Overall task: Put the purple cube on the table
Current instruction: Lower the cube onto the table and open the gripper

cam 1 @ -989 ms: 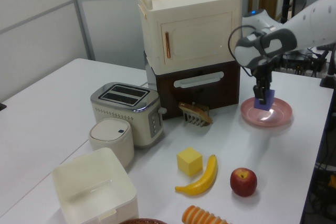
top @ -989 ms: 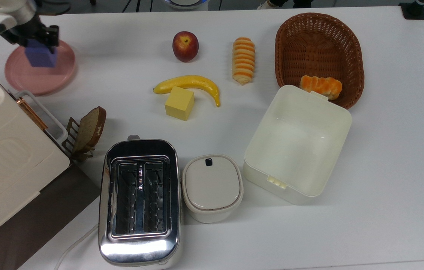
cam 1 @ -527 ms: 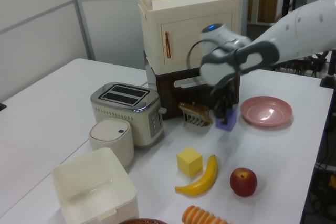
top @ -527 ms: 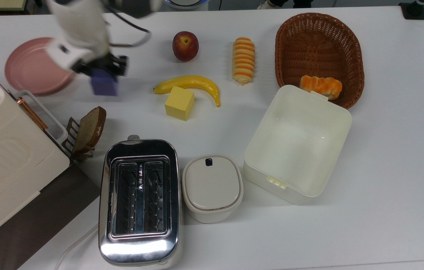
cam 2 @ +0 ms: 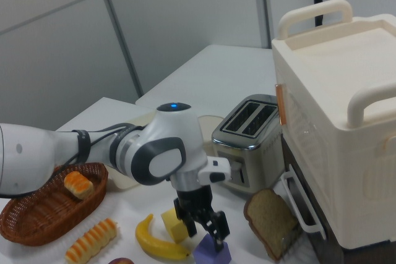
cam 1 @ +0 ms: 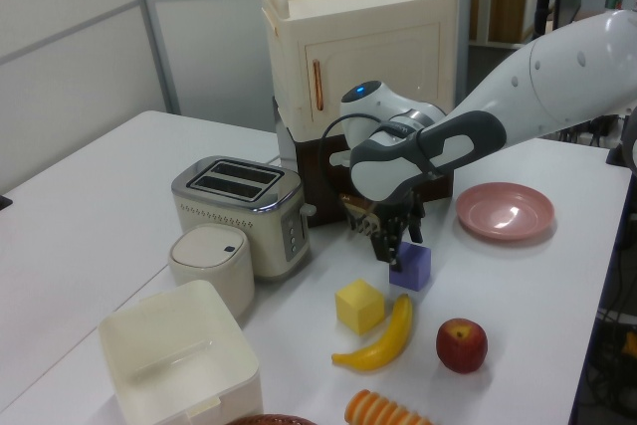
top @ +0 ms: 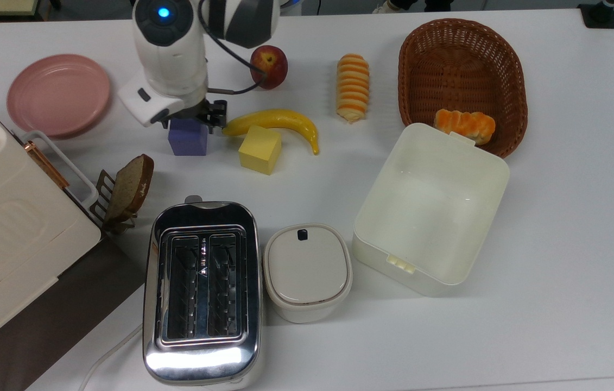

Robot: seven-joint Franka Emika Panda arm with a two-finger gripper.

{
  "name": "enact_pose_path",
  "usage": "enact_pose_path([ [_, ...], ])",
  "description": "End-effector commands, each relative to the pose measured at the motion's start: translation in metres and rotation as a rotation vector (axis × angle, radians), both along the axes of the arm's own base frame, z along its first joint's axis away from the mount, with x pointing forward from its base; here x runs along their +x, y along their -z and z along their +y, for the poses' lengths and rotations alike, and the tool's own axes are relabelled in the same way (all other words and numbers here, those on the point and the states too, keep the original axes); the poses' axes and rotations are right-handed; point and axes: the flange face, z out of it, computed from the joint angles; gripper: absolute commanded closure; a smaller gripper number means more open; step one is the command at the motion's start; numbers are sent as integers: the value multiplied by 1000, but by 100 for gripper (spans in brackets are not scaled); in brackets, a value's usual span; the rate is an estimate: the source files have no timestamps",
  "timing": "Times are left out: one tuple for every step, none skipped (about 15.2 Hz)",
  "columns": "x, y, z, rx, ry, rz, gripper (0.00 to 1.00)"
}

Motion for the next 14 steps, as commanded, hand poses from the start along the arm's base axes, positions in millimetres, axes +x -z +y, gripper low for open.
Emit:
enact_pose_path([
  [8,-48,36,5,80,-78,0],
  [10,-73,41,2,89,-107,0],
  [10,-98,48,5,85,-114,0],
  [10,-127,49,13,88,-119,0],
  [8,-152,50,24,92,-112,0],
  [5,-173,54,42,89,-108,0],
  [0,-187,60,57,79,-112,0],
  [-4,-198,65,67,69,-125,0],
  [-7,-204,64,71,69,-134,0],
  [-7,-204,61,71,73,-136,0],
  [-6,-204,61,71,75,-136,0],
  [-6,-202,59,71,77,-134,0],
  [-6,-202,55,73,88,-137,0],
  [-6,-201,50,80,100,-136,0],
])
